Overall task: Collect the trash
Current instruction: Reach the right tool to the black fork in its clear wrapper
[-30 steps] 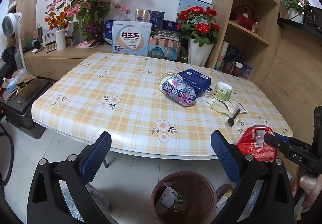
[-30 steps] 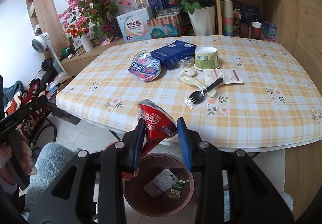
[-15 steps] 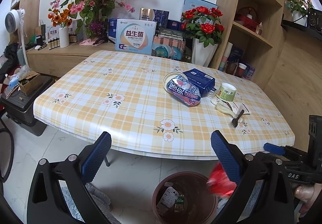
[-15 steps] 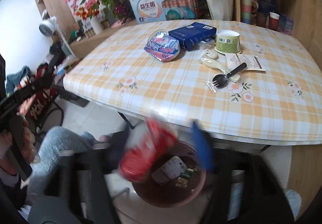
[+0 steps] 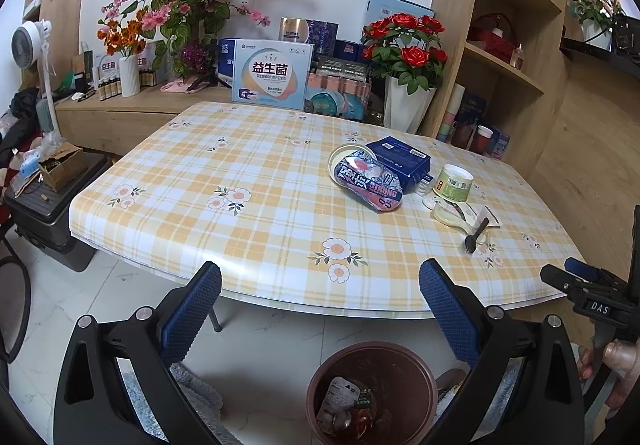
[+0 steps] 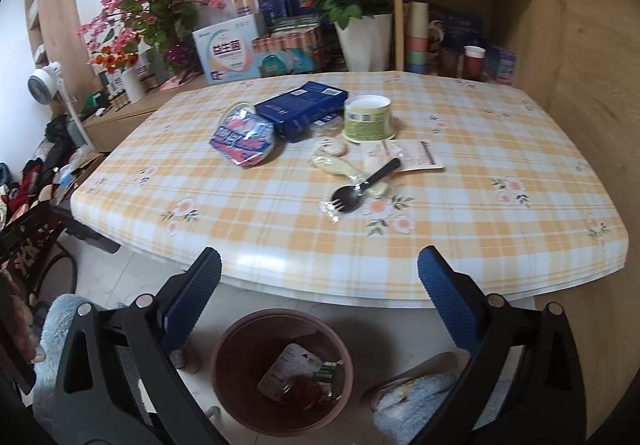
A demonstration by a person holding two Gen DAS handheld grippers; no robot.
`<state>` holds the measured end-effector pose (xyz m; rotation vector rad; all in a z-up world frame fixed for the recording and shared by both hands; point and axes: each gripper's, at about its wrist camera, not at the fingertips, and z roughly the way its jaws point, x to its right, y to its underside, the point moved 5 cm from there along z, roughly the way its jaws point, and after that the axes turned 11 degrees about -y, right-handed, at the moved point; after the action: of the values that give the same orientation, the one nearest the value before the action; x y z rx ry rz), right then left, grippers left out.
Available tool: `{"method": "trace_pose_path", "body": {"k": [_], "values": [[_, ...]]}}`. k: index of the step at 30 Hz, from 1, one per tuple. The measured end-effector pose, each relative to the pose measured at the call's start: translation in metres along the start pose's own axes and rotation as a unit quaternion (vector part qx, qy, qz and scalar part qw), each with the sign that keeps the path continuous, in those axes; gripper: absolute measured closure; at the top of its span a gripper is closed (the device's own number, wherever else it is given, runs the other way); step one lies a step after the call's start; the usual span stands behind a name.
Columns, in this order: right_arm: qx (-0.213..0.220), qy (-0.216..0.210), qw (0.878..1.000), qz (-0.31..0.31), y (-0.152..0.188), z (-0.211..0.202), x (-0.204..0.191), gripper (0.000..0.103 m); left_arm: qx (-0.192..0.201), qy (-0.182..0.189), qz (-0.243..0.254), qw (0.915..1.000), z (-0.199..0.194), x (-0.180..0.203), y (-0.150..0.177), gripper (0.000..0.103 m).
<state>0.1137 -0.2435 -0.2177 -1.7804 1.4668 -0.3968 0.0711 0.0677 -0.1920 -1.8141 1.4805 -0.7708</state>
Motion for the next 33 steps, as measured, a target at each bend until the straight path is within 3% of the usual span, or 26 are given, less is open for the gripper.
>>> {"method": "trace_pose_path", "body": {"k": [13,33], "values": [[0.011,0.053,0.999,-0.002,-0.009,0.004,0.027,0.006,-0.002,0.001,0.018,0.9998,0.016,0.01,-0.006,0.006],[-0.002,0.022,0.999,0.034,-0.022,0.03,0.047,0.006,-0.009,0.013,0.02,0.9997,0.053,0.026,-0.028,0.006]]}}
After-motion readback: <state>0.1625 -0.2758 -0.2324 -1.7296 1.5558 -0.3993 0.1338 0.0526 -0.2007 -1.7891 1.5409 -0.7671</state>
